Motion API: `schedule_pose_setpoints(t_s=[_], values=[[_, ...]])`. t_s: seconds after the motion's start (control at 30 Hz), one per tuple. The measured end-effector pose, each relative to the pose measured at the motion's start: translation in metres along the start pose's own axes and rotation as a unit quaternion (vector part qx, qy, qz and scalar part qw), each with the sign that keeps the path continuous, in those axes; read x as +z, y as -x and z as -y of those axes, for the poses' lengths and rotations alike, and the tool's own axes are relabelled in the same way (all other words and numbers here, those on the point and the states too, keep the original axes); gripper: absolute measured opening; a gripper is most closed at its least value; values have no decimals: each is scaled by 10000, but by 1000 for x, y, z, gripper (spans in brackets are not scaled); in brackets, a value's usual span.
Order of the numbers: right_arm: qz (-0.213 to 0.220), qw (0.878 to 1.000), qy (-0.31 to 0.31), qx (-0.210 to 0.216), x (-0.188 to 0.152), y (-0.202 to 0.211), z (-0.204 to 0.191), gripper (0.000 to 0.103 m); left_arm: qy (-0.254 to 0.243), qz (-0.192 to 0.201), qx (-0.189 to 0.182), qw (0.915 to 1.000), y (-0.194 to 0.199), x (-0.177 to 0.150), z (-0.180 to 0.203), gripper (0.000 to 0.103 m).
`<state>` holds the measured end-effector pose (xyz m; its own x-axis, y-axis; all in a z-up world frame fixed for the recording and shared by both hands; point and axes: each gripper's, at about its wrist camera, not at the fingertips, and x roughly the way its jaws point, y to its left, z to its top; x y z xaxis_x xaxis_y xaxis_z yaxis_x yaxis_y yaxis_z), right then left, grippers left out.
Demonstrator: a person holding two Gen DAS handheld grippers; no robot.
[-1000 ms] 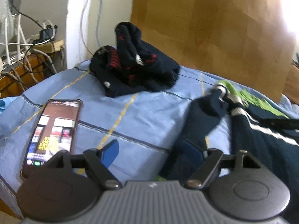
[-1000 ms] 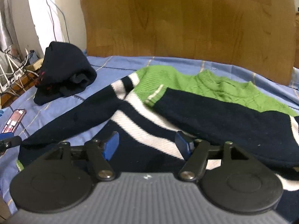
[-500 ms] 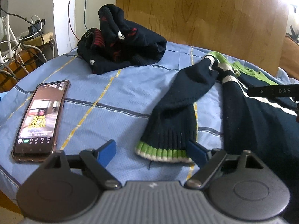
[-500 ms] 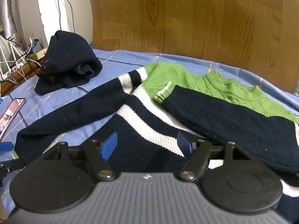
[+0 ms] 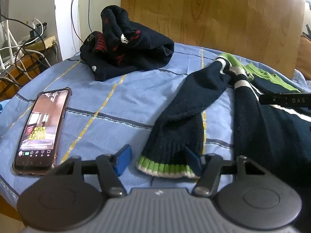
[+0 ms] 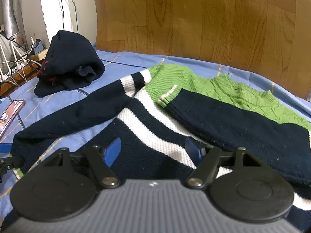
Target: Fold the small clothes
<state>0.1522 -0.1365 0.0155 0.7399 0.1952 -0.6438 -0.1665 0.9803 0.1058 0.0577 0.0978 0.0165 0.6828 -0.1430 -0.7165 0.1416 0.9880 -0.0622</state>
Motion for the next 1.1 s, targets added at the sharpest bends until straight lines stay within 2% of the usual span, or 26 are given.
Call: schedule_pose_setpoints(t_s=[0.23, 0.33, 0.37, 0.57, 1.1], values=[[18, 10000, 36, 6, -1, 0, 2, 75, -60, 60, 44, 10000, 0, 2, 4, 34], [25, 10000, 14, 18, -1, 0, 4, 75, -118, 106, 164, 9997, 0, 4, 4, 16], [25, 10000, 5, 24, -2, 0, 4, 75, -119, 110, 177, 9997, 0, 4, 4, 14], [25, 10000, -34, 31, -1, 0, 6, 75, -74, 142, 182, 9997, 1, 6, 1, 10], [-20, 10000, 17, -65, -4, -3, 10, 75, 66, 493, 548, 9973, 11, 24, -8, 10]])
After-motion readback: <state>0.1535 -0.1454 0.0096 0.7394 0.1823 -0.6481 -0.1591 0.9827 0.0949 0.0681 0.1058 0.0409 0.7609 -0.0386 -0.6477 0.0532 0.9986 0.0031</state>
